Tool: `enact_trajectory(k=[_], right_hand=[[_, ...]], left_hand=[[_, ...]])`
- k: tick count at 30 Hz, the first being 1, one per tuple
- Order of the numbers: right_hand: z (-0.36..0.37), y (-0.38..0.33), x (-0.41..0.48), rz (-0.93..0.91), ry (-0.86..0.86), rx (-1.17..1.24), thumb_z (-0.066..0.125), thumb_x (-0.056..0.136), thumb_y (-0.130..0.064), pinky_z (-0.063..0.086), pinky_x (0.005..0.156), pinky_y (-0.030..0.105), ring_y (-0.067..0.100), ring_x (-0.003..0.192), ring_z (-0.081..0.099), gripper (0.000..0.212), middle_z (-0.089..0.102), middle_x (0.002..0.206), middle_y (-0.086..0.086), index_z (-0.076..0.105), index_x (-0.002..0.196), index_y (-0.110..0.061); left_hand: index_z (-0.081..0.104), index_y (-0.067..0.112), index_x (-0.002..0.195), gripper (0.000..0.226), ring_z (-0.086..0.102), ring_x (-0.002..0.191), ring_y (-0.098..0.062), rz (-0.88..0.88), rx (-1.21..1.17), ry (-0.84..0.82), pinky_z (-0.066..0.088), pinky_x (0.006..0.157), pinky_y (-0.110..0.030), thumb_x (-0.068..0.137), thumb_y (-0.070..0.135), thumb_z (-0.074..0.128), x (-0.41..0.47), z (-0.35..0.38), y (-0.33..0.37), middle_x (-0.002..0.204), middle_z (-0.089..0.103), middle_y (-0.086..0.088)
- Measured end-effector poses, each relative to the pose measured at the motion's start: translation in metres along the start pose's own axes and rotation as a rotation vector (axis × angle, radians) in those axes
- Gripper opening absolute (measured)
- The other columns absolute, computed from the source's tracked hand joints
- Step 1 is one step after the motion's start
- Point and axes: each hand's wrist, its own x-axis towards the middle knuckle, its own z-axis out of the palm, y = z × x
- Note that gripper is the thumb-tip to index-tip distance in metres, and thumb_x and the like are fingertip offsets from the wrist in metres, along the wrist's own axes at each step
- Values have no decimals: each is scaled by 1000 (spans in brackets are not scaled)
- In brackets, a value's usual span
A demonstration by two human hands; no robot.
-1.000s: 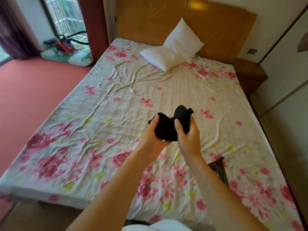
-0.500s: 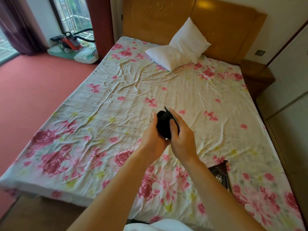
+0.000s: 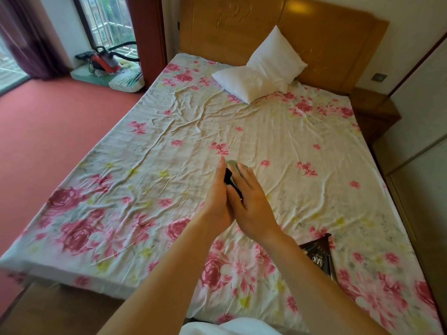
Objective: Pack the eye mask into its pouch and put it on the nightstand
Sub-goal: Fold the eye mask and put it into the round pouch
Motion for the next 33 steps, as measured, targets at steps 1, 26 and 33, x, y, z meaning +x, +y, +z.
enact_trajectory(k=[1,26,33], right_hand=[[0,0,0,14,-48,0,32,103,-43,9,125,40,2,150,-3,50,12,159,-19,26,152,-34],[-54,22,-5,488,487,478,75,85,-31,61,71,28,12,83,73,28,76,91,3,71,108,-16],[-77,37,-39,514,489,514,70,90,-23,60,63,26,10,77,73,19,74,92,1,70,109,-18]], left_hand=[[55,11,141,72,54,135,-22,-13,28,3,37,118,-39,92,63,49,0,-2,0,143,59,-9],[60,15,128,33,72,104,-30,109,585,-47,63,72,-38,95,19,65,5,-2,-17,124,66,-14],[56,14,131,38,73,104,-27,77,502,-95,63,76,-39,94,11,64,15,15,-41,124,67,-11]])
